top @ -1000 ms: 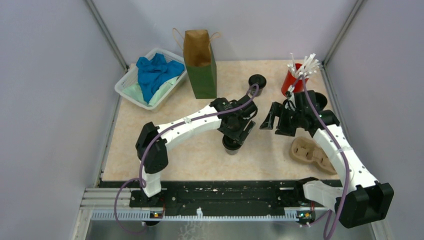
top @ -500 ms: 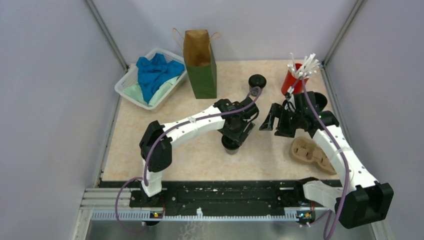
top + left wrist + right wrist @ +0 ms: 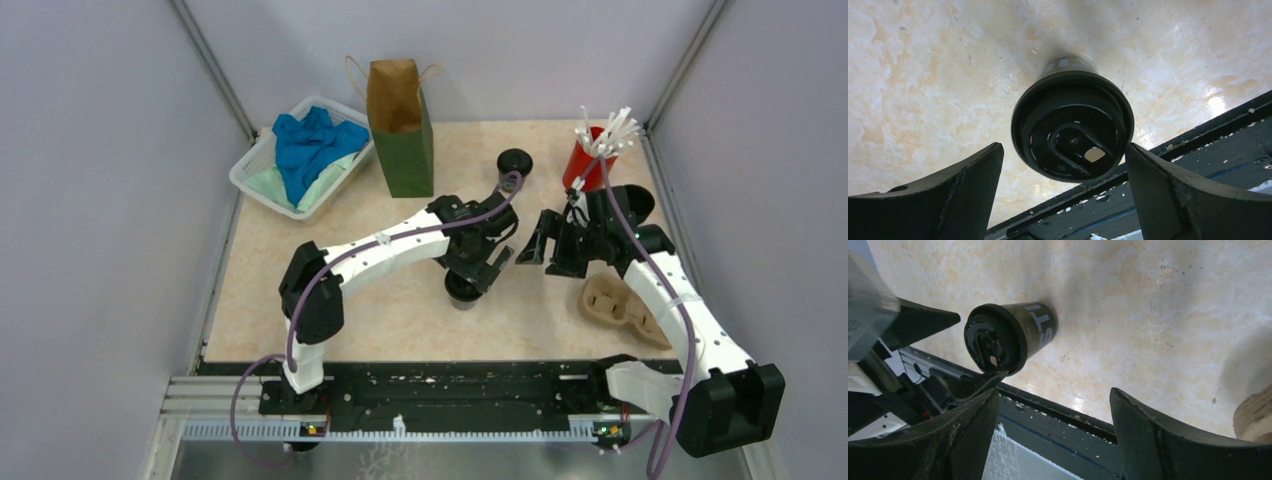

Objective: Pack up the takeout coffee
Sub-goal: Close the cup lid on the coffee cup.

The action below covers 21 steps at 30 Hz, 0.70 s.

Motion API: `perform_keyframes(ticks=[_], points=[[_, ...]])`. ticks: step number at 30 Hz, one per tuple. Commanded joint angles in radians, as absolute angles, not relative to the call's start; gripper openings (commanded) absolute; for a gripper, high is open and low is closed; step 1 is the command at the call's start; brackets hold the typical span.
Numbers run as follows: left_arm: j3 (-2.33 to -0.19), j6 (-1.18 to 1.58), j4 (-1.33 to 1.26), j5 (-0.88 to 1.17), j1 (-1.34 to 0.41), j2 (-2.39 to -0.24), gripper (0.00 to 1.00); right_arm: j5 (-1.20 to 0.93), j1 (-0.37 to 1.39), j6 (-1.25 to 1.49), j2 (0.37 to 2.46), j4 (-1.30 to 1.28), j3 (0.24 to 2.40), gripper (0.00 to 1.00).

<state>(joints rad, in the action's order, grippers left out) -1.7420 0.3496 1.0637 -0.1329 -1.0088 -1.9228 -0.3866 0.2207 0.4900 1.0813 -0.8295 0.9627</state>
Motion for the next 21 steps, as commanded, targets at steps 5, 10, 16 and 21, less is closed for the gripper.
perform_keyframes(ticks=[5,10,16,21], points=[[-1.898,0.411,1.169,-0.103,-0.998,-1.818,0.98,-0.683,0.225,0.460,1.145,-0.637,0.880,0.80],[-1.602,0.483,0.965,0.209,-0.836,-1.594,0.85,-0.864,0.282,0.520,1.252,-0.437,0.822,0.75],[-1.223,0.599,0.624,0.515,-0.655,-1.431,0.83,-0.925,0.300,0.526,1.371,-0.325,0.787,0.75],[-1.165,0.647,0.595,0.580,-0.616,-1.495,0.71,-0.924,0.320,0.504,1.425,-0.312,0.797,0.71]])
